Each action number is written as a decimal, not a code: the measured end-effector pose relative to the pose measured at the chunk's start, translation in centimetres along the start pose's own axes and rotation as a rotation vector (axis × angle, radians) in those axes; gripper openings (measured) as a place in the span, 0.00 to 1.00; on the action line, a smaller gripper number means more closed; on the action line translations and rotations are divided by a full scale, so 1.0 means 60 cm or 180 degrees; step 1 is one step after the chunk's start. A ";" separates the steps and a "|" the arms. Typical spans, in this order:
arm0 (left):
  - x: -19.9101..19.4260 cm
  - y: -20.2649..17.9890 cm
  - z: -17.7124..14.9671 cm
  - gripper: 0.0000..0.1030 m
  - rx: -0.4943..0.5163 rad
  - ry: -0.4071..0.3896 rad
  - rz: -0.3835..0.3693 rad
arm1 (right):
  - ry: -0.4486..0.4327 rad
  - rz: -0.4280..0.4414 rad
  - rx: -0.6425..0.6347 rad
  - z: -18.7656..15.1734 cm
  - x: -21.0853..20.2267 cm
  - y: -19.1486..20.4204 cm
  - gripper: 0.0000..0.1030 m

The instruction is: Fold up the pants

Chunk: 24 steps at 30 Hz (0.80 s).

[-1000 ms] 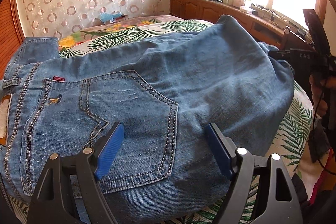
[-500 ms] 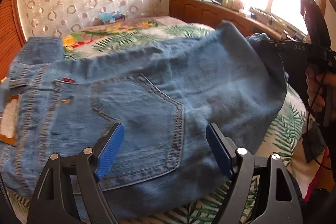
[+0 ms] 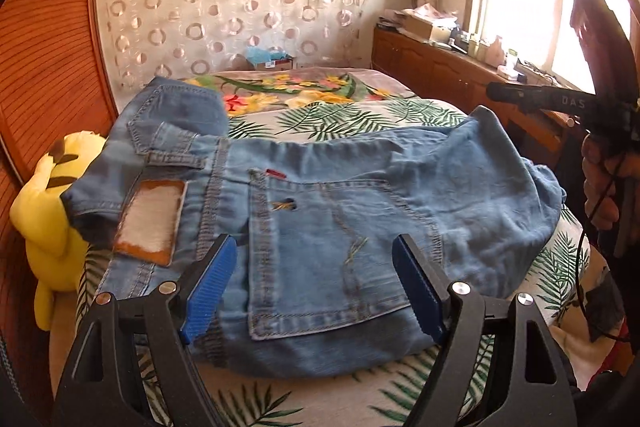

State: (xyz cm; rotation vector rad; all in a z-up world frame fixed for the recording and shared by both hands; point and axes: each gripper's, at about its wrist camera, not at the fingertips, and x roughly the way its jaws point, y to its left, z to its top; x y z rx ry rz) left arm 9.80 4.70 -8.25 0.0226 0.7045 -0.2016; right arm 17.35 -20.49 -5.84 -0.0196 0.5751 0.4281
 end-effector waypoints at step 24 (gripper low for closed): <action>0.047 -0.070 -0.007 0.78 0.0197 0.0166 -0.0208 | 0.0609 -0.0903 0.1050 -0.155 -0.041 -0.262 0.48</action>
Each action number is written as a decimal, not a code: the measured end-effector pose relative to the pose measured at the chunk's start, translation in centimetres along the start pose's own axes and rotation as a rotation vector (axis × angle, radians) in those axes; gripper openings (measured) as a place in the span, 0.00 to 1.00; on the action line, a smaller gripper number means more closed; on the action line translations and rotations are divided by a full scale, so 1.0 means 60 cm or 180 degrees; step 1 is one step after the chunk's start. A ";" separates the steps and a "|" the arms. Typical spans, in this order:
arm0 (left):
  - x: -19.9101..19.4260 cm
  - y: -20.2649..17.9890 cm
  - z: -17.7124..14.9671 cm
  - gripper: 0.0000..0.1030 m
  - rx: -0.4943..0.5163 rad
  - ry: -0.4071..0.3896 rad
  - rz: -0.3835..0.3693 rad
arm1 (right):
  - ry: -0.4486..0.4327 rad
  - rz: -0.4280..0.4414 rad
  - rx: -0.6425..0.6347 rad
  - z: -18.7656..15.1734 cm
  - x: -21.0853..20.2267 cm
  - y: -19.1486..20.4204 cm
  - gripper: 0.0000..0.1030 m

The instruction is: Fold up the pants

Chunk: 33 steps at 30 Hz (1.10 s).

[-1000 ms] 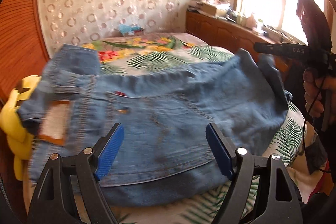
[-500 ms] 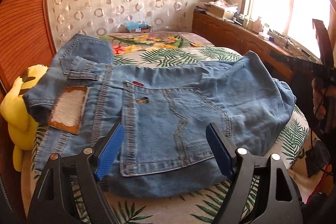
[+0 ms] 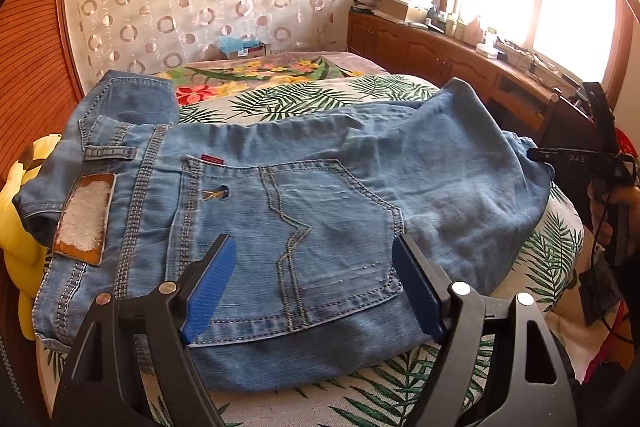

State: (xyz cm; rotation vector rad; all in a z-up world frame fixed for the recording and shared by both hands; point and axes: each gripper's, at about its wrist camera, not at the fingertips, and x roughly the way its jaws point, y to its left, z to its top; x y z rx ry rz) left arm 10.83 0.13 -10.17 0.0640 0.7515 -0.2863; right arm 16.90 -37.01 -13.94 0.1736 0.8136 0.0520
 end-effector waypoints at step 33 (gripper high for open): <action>-0.076 0.120 -0.033 0.78 -0.0335 -0.0164 0.0365 | 0.0010 0.1565 -0.1340 0.059 0.019 0.409 0.02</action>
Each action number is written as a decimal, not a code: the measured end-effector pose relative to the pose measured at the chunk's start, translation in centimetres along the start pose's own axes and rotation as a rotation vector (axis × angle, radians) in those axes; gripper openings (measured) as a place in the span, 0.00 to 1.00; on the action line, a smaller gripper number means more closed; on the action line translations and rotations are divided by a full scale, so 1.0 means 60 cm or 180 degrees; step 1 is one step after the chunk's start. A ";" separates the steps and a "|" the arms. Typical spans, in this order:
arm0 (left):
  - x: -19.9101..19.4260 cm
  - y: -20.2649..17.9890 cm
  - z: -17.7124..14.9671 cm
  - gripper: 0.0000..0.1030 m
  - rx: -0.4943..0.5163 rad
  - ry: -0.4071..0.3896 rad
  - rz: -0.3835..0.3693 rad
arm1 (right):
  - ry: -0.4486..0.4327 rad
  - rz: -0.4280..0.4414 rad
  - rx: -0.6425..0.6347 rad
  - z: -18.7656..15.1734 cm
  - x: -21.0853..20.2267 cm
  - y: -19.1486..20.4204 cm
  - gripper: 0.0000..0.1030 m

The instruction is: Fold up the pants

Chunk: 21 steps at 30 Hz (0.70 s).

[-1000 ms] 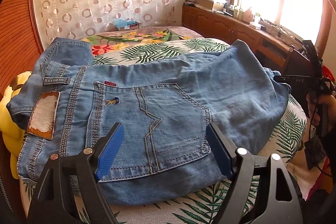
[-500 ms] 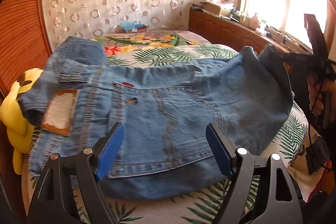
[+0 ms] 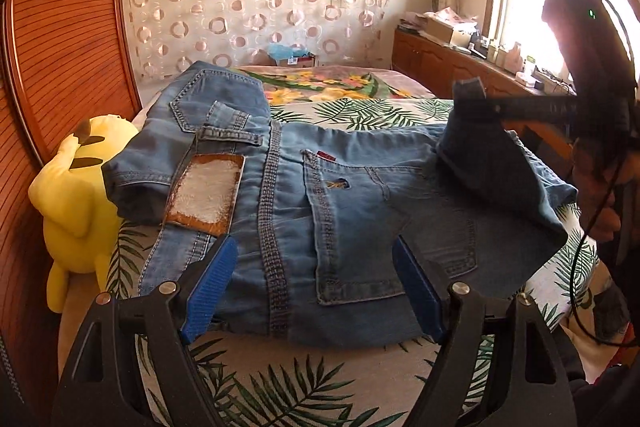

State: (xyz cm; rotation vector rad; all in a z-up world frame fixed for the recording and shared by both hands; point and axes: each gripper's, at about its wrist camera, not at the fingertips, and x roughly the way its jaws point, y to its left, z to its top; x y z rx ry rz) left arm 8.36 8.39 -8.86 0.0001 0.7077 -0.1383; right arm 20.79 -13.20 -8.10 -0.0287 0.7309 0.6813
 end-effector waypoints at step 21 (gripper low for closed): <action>0.084 -0.128 0.051 0.78 0.0440 0.0167 -0.0507 | -0.0135 -0.1037 0.0129 -0.111 -0.101 -0.065 0.38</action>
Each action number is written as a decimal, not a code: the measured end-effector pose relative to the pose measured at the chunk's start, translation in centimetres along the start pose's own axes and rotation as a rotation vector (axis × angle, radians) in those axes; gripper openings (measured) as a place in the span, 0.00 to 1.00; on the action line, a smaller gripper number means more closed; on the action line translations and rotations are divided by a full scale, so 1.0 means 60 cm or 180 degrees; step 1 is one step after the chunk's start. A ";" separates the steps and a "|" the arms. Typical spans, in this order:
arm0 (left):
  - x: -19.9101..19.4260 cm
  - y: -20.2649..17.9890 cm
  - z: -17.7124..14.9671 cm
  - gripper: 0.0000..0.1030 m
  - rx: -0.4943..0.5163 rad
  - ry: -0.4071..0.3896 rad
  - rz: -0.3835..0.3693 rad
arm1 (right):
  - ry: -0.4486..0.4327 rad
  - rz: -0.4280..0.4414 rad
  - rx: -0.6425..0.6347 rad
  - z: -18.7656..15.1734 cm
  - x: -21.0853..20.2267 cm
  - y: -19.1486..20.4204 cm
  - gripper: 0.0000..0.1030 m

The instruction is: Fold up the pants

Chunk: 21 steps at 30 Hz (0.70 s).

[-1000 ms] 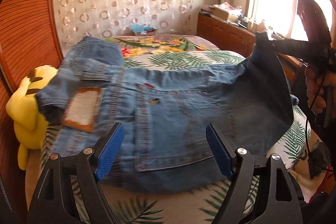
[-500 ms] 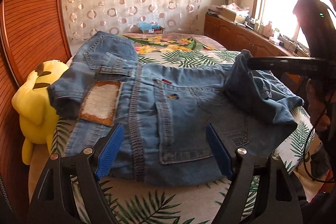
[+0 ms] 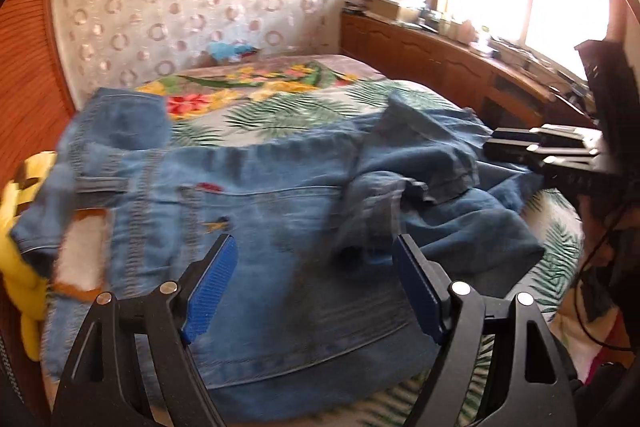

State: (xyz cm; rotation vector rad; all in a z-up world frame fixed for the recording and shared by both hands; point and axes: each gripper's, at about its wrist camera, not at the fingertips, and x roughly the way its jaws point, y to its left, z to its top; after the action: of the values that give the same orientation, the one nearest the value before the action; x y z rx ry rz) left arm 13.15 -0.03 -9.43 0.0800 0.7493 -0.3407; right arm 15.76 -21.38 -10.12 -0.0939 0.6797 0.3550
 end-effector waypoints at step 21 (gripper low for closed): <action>-0.052 0.019 0.040 0.13 -0.0009 -0.0247 -0.0047 | 0.0000 -0.0011 0.0177 -0.021 0.003 -0.002 0.38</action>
State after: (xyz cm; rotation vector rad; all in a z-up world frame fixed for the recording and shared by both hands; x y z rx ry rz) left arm 12.97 1.45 -5.62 0.0583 0.6738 -0.3548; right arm 15.19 -21.70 -11.24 -0.0423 0.6889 0.3325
